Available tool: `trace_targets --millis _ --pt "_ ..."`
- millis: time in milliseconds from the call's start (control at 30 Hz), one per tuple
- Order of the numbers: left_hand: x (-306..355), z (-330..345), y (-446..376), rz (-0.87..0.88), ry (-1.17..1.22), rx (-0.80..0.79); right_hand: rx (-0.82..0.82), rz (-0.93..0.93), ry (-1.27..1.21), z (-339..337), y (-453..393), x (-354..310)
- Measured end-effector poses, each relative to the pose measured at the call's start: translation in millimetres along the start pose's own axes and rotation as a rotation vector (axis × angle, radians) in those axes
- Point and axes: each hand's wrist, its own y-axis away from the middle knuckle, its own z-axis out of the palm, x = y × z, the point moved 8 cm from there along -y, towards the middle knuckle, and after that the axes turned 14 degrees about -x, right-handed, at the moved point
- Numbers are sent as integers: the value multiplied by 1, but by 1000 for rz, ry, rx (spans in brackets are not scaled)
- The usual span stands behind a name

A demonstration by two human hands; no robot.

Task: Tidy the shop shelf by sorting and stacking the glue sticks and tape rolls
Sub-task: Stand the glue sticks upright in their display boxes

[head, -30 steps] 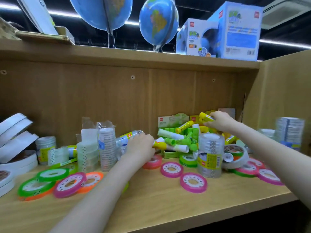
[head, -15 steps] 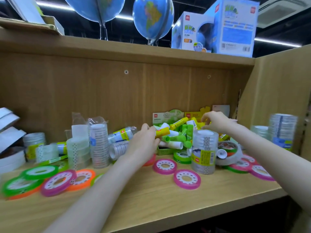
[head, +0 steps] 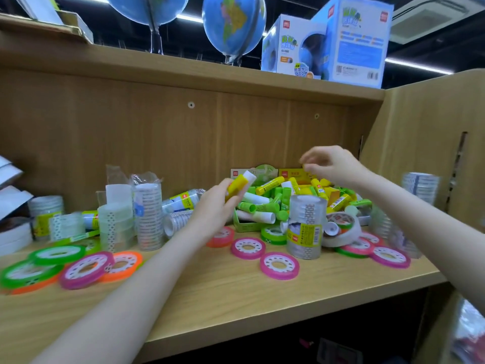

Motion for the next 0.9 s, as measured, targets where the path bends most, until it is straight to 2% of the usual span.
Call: trace_targets --millis 67,133,233,333,467,600,767,833,900 --pt "2 -1 -2 11 44 3 -226 -127 -73 19 -2 -37" --pt "4 4 -2 -4 47 -25 -445 -178 -121 45 -3 -63" --pt "2 11 -3 -37 38 -78 -582 -201 -240 73 -8 -84" --pt "-6 13 -6 -86 -11 -124 -555 -243 -342 83 -12 -96" --pt "-18 4 -10 -114 -16 -65 -429 -222 -381 73 -23 -89" --pt "-21 6 -7 -89 -181 -90 -244 -72 -161 53 -43 -59" --pt "-19 37 0 -53 -377 -272 -454 23 313 74 -50 -29" --pt "-14 50 1 -15 -411 -329 -518 50 328 81 -49 -23" --pt "-11 57 2 2 -409 -354 -514 35 311 84 -49 -22"
